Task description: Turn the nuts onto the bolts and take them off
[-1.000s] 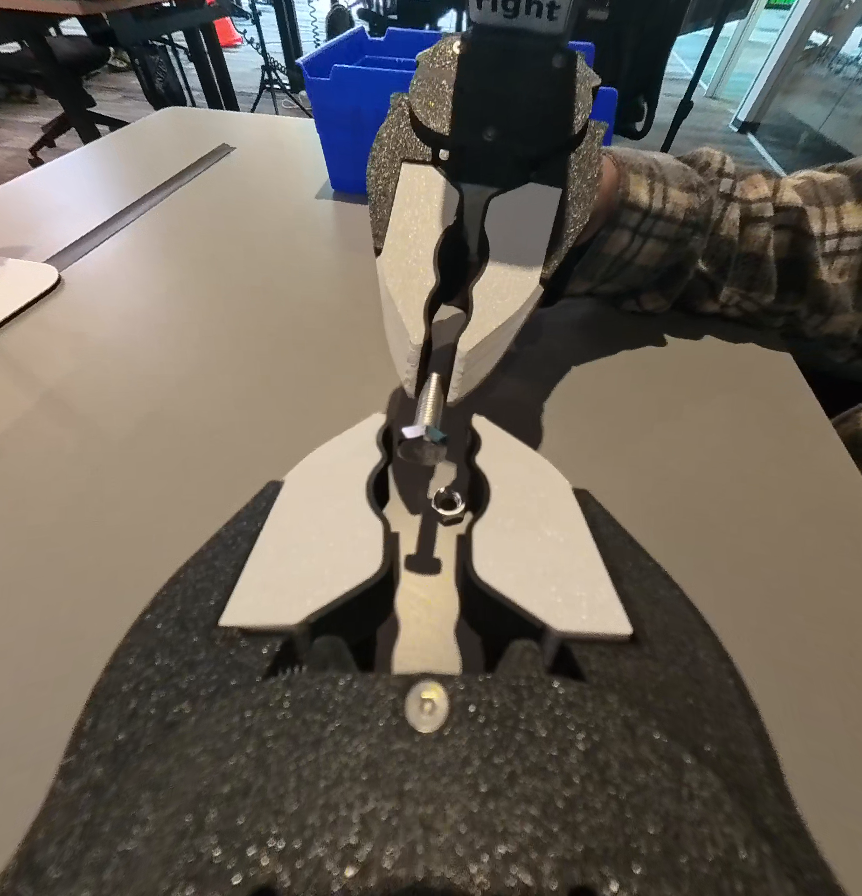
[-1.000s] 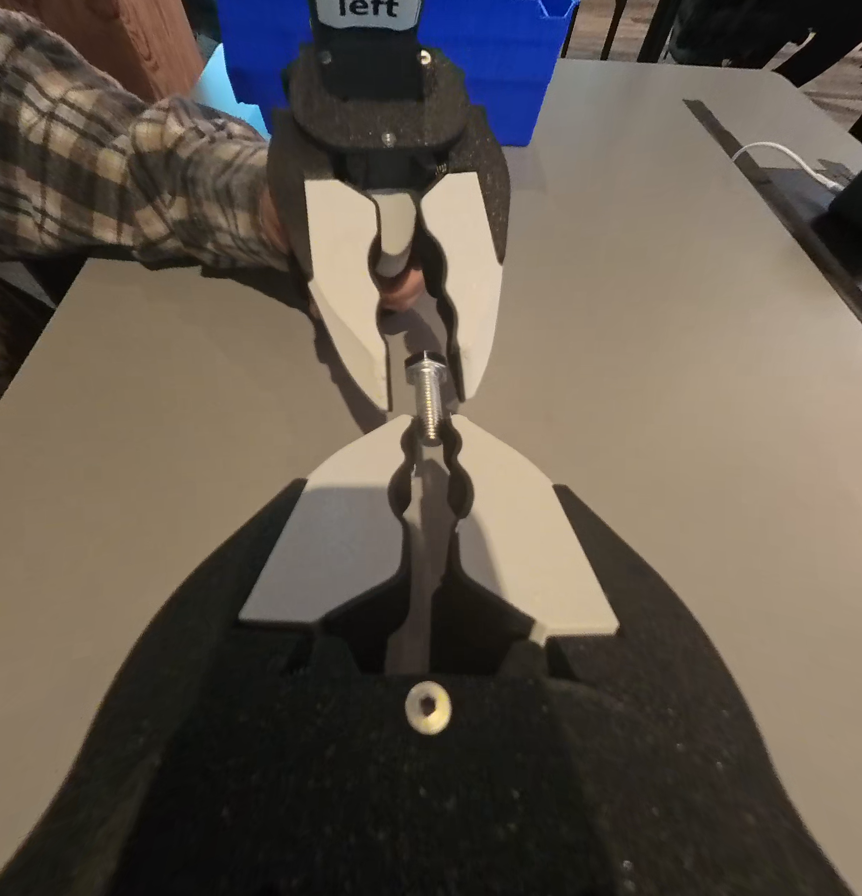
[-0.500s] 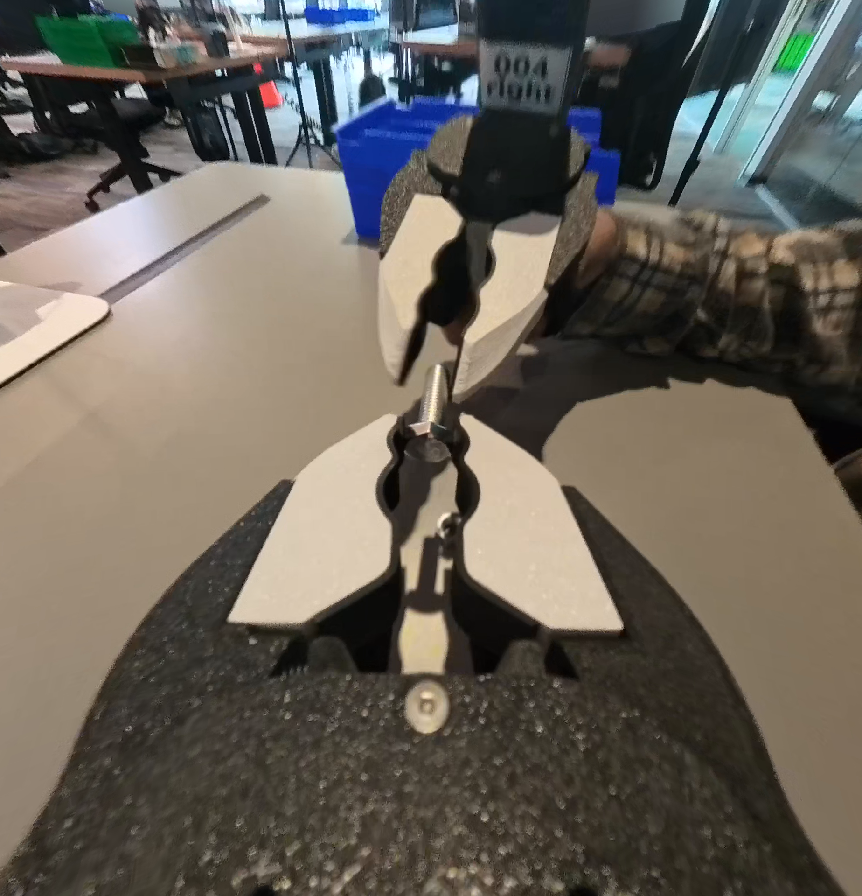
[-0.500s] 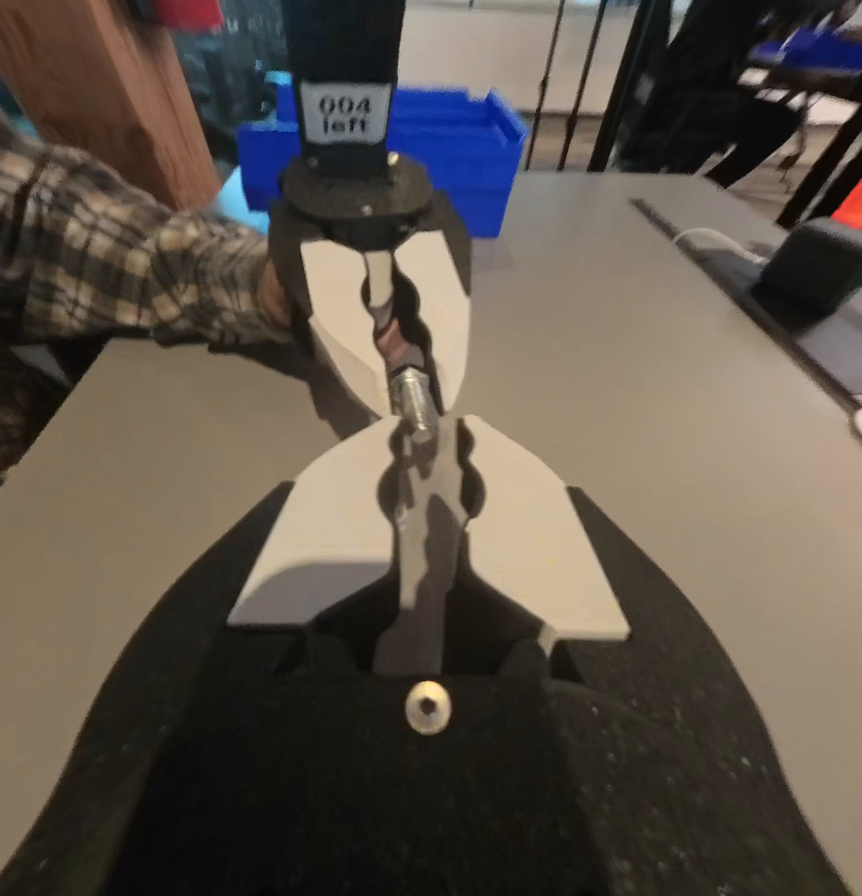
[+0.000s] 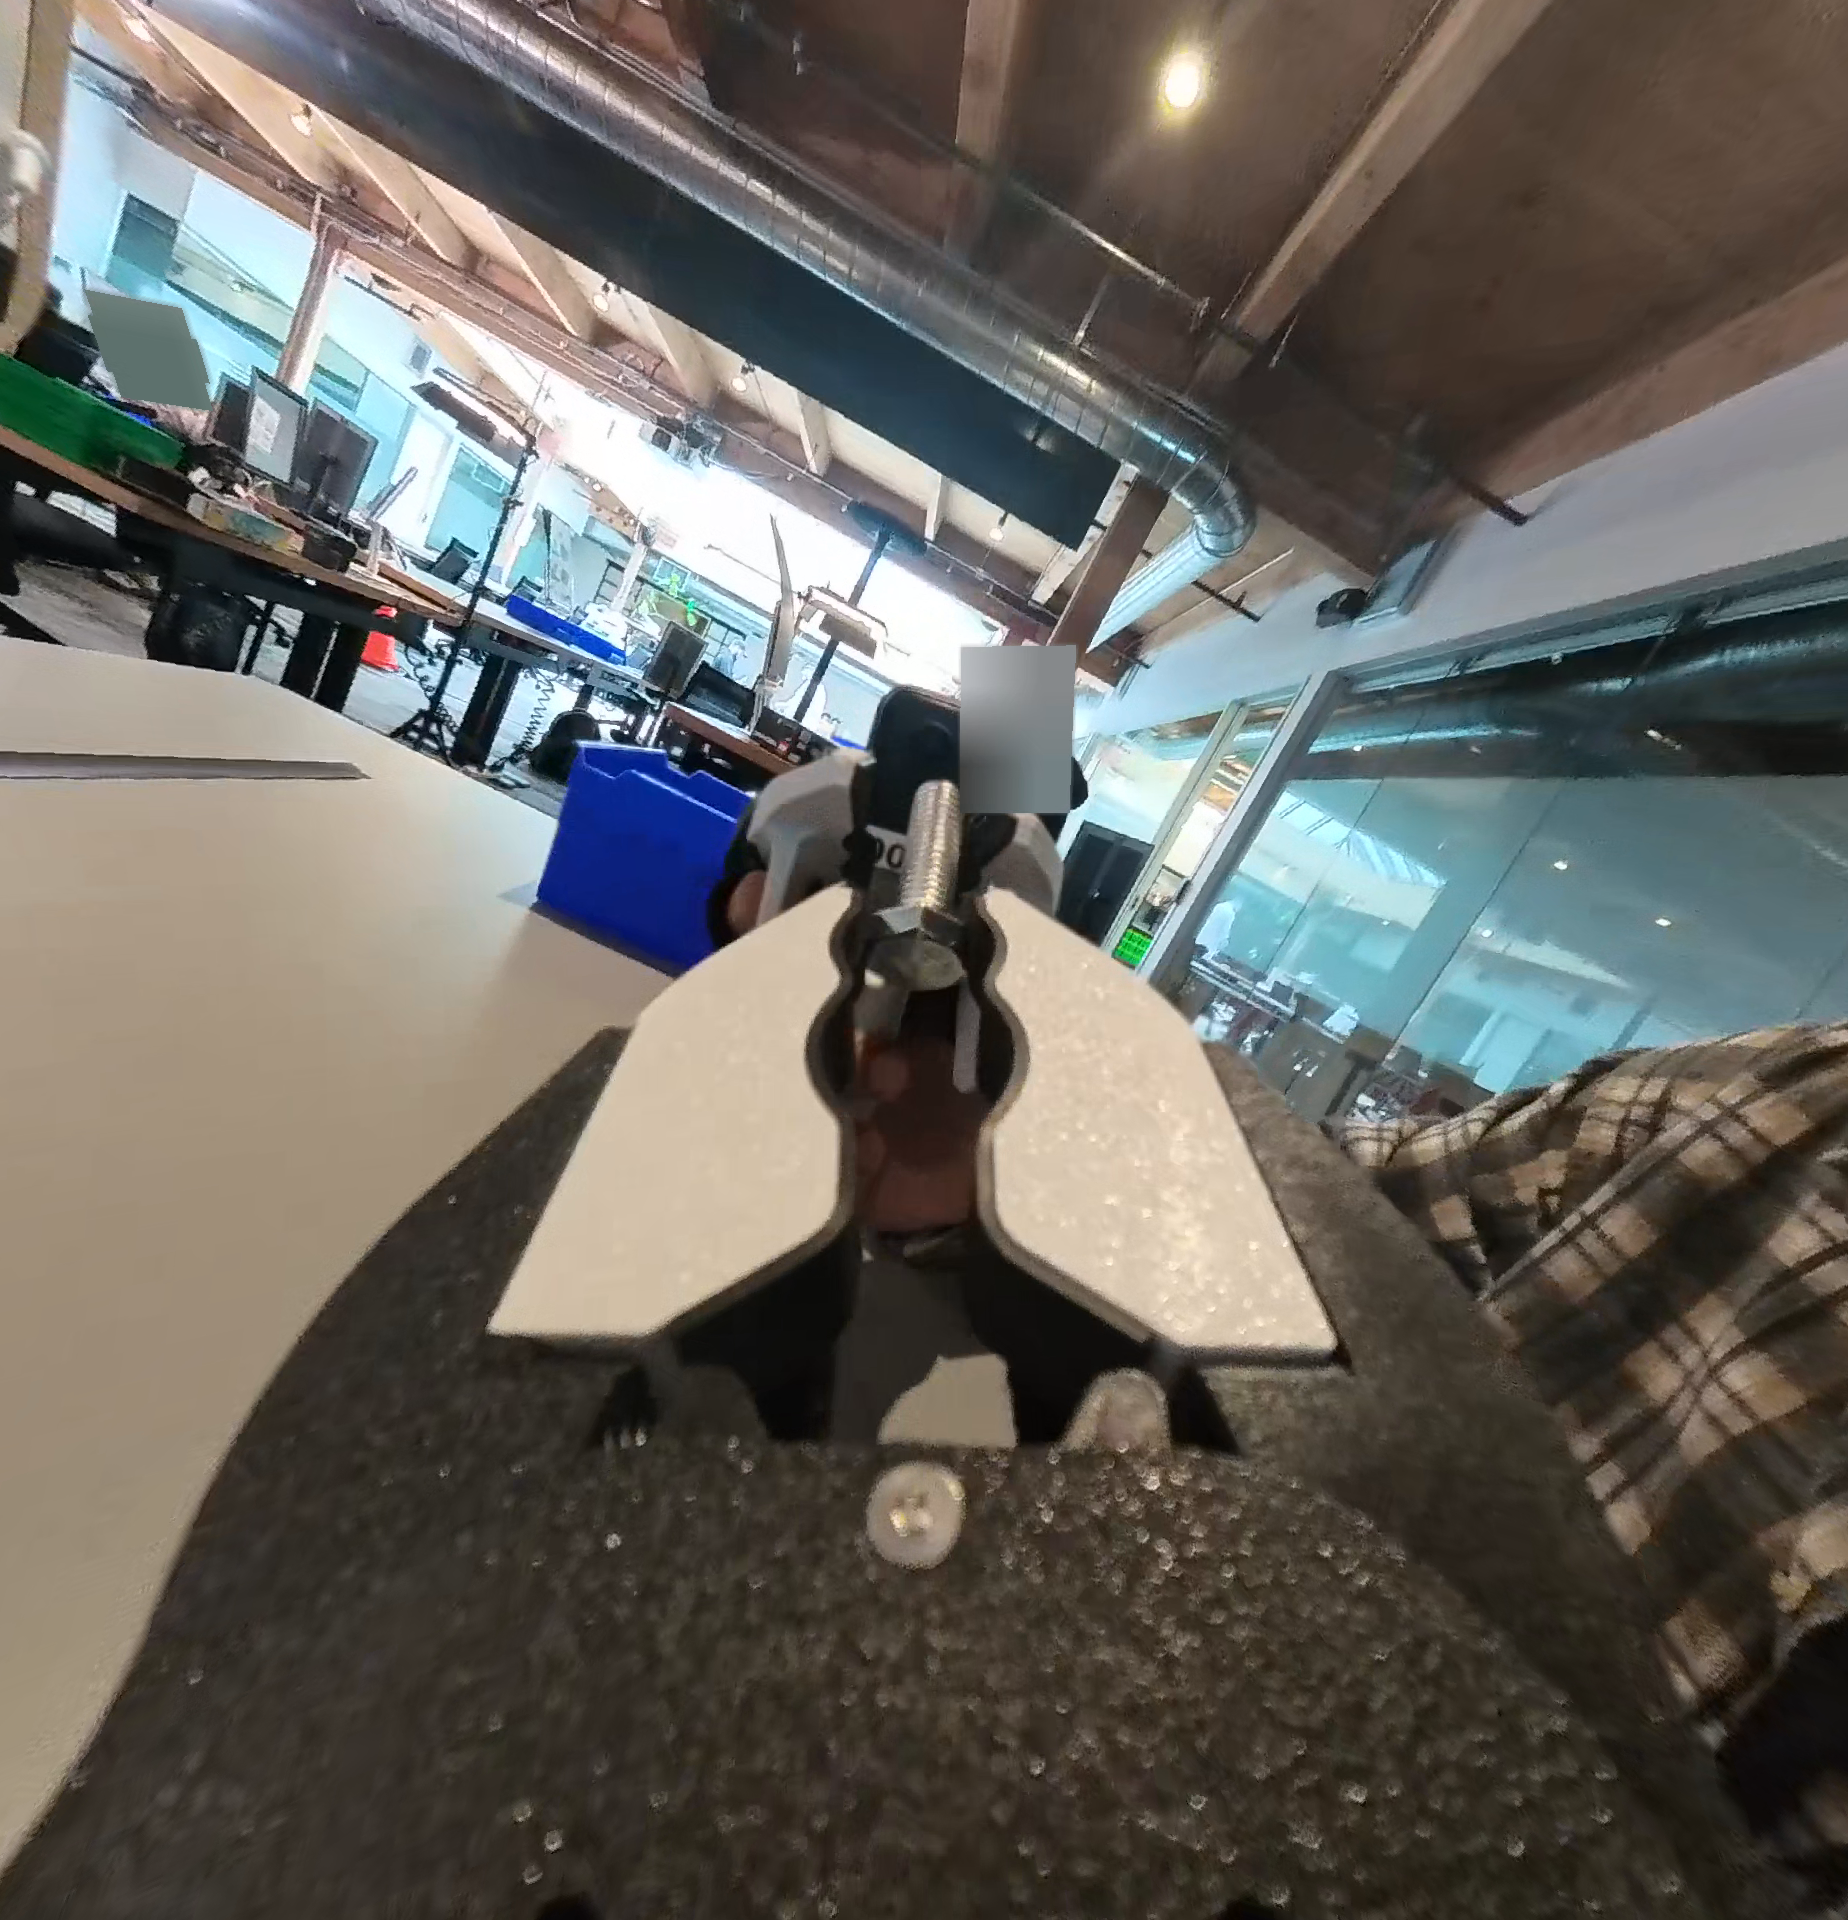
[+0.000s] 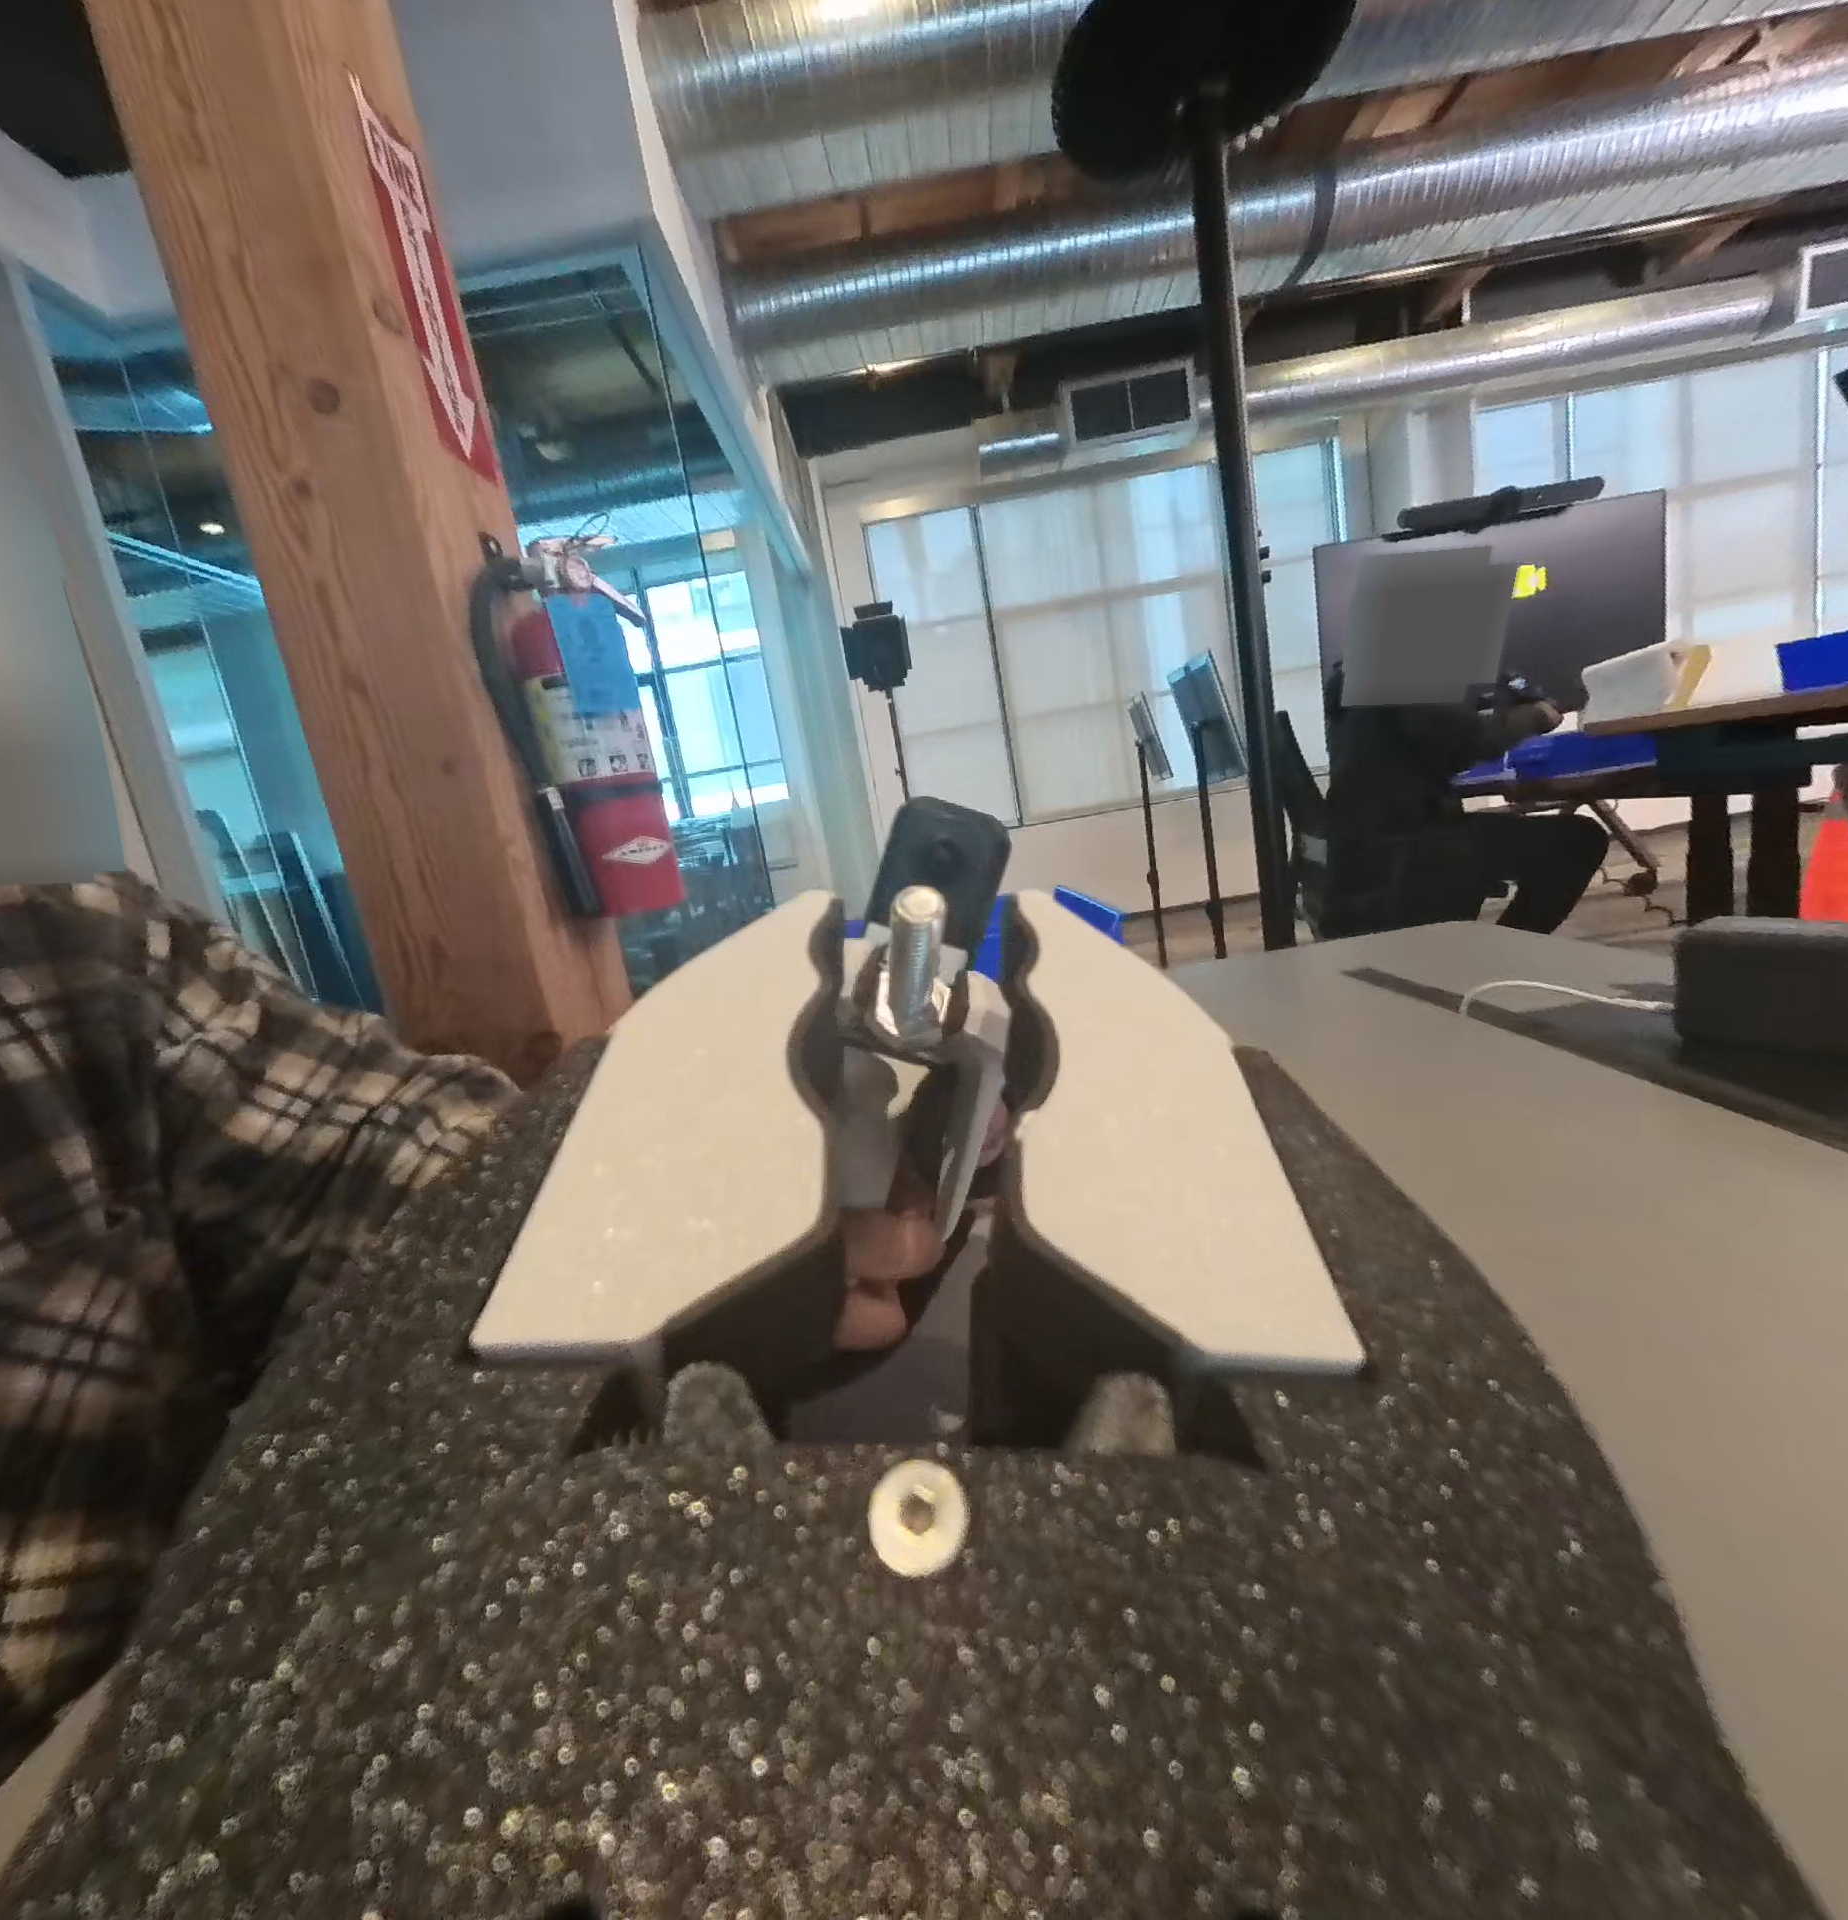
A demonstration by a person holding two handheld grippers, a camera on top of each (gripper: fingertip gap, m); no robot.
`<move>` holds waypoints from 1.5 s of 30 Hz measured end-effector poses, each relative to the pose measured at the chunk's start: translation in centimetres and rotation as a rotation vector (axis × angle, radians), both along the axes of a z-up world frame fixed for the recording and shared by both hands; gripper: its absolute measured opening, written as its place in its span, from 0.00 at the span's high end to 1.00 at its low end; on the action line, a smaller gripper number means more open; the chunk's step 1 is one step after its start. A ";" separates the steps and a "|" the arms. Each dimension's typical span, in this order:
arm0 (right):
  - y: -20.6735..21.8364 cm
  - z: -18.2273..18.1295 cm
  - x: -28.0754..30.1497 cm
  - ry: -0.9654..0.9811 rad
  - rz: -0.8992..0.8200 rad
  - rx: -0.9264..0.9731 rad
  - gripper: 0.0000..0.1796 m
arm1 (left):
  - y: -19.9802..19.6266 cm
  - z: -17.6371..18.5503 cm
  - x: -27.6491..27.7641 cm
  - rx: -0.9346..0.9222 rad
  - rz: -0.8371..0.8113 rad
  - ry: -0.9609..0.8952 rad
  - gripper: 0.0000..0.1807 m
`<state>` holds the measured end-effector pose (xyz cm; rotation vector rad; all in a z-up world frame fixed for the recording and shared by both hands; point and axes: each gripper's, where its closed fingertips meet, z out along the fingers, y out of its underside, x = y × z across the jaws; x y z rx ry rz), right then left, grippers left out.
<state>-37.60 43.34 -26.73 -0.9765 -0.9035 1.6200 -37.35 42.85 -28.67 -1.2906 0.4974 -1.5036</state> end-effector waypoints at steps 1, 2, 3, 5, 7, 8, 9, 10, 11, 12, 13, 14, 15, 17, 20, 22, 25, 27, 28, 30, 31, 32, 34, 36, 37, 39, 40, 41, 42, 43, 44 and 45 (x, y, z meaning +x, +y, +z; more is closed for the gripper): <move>-0.2 -0.1 -0.1 -0.002 0.012 0.000 0.85 | 0.0 0.1 0.0 -0.003 -0.004 -0.009 0.90; -0.3 -0.2 -0.3 -0.011 0.017 0.001 0.85 | -0.1 0.2 0.0 -0.003 -0.009 -0.014 0.90; -0.3 -0.3 -0.4 -0.014 0.017 0.004 0.86 | -0.2 0.2 0.1 -0.003 -0.013 -0.011 0.90; -0.4 -0.2 -0.4 -0.008 0.026 0.005 0.90 | -0.4 0.2 0.3 0.002 -0.023 0.000 0.90; -0.8 -0.1 -0.3 -0.004 0.054 0.006 0.95 | -0.5 0.0 0.6 0.001 -0.030 0.013 0.90; -0.8 -0.2 -0.3 -0.017 0.058 0.008 0.95 | -0.5 0.0 0.6 0.002 -0.032 0.017 0.90; -0.8 -0.3 -0.3 -0.039 0.063 0.015 0.95 | -0.5 -0.1 0.7 0.005 -0.038 0.031 0.90; -0.7 -0.5 -0.3 -0.074 0.071 0.021 0.95 | -0.5 -0.4 0.8 0.009 -0.044 0.064 0.90; -0.7 -0.8 -0.2 -0.123 0.074 0.029 0.95 | -0.4 -0.8 1.0 0.019 -0.044 0.121 0.89; -0.5 -1.2 -0.1 -0.179 0.069 0.046 0.95 | -0.3 -1.6 1.2 0.035 -0.032 0.205 0.83; -0.4 -1.6 0.0 -0.236 0.061 0.060 0.95 | 0.0 -2.5 1.3 0.056 -0.008 0.305 0.78; -0.4 -2.0 0.1 -0.297 0.057 0.075 0.95 | 0.1 -3.3 1.4 0.085 0.014 0.398 0.78; -0.4 -2.6 0.2 -0.361 0.053 0.091 0.95 | 0.1 -3.9 1.5 0.116 0.030 0.472 0.78; -0.4 -3.6 0.5 -0.453 0.049 0.126 0.95 | 0.0 -4.6 1.6 0.162 0.055 0.576 0.79; -0.8 -4.4 0.7 -0.525 0.078 0.124 0.95 | 0.0 -5.7 1.8 0.201 0.066 0.693 0.80; -1.2 -4.6 0.5 -0.537 0.102 0.119 0.95 | -0.3 -6.2 2.1 0.219 0.057 0.727 0.80; -1.5 -4.9 0.2 -0.550 0.125 0.112 0.95 | -0.7 -6.4 2.6 0.235 0.034 0.736 0.83; -1.7 -5.0 0.1 -0.550 0.134 0.109 0.95 | -0.9 -6.4 2.9 0.242 0.021 0.732 0.84; -1.8 -5.0 0.1 -0.550 0.141 0.104 0.95 | -1.0 -6.4 2.9 0.245 0.019 0.731 0.85; -1.9 -5.0 0.0 -0.548 0.145 0.102 0.95 | -1.1 -6.5 3.0 0.248 0.018 0.733 0.85; -1.9 -5.0 0.0 -0.549 0.147 0.102 0.95 | -1.1 -6.5 3.0 0.247 0.017 0.733 0.85; -1.9 -4.9 0.0 -0.543 0.149 0.101 0.95 | -1.1 -6.5 3.0 0.246 0.017 0.730 0.85; -2.1 -4.6 0.0 -0.529 0.161 0.096 0.95 | -1.1 -6.5 2.9 0.241 0.017 0.728 0.85; -2.2 -4.5 -0.1 -0.528 0.160 0.102 0.95 | -1.1 -6.5 3.0 0.238 0.012 0.728 0.85; -2.2 -4.5 -0.2 -0.526 0.160 0.102 0.95 | -1.1 -6.6 3.1 0.238 0.011 0.729 0.85; -2.2 -4.6 -0.2 -0.527 0.157 0.104 0.95 | -1.2 -6.7 3.2 0.240 0.008 0.737 0.85; -2.2 -4.6 -0.3 -0.523 0.154 0.105 0.95 | -1.2 -6.7 3.3 0.241 0.007 0.740 0.85; -2.2 -4.5 -0.3 -0.515 0.156 0.102 0.95 | -1.2 -6.8 3.3 0.242 0.007 0.744 0.85; -2.3 -4.4 -0.3 -0.507 0.163 0.099 0.95 | -1.2 -6.8 3.4 0.242 0.006 0.748 0.85; -2.3 -4.4 -0.3 -0.510 0.164 0.099 0.95 | -1.2 -6.9 3.4 0.241 0.005 0.750 0.85; -2.3 -4.6 -0.4 -0.520 0.158 0.106 0.95 | -1.3 -6.9 3.5 0.240 0.005 0.748 0.85; -2.3 -4.7 -0.5 -0.528 0.155 0.112 0.95 | -1.3 -6.8 3.5 0.240 0.004 0.746 0.86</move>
